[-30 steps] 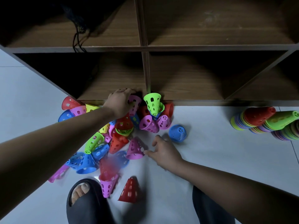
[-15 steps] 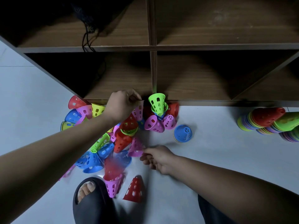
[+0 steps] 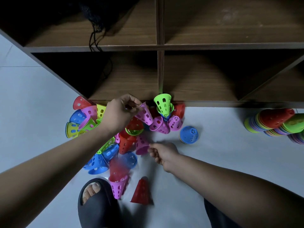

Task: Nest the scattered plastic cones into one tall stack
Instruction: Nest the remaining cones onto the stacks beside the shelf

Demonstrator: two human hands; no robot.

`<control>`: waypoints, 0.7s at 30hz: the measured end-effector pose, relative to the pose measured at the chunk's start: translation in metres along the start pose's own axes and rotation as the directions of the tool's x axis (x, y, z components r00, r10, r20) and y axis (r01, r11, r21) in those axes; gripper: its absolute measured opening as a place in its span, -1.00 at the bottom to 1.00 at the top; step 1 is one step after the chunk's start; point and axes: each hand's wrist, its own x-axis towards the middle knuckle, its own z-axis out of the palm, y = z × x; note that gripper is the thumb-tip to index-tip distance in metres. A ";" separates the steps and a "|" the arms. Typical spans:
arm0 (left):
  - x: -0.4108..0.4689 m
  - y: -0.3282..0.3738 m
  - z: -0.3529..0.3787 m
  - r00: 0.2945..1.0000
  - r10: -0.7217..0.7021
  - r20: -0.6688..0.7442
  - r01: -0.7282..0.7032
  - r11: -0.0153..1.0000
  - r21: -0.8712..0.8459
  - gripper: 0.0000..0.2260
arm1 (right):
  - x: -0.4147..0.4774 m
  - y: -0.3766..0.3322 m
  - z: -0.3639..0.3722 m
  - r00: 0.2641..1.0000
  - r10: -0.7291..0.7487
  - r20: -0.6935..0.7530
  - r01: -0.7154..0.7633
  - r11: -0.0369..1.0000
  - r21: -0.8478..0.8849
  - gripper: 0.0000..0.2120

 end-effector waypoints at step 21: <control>-0.028 0.009 0.002 0.995 -0.068 0.068 0.090 0.915 -0.394 -0.87 | -0.042 -0.004 -0.045 0.901 -0.432 0.044 0.428 0.865 -0.261 -0.78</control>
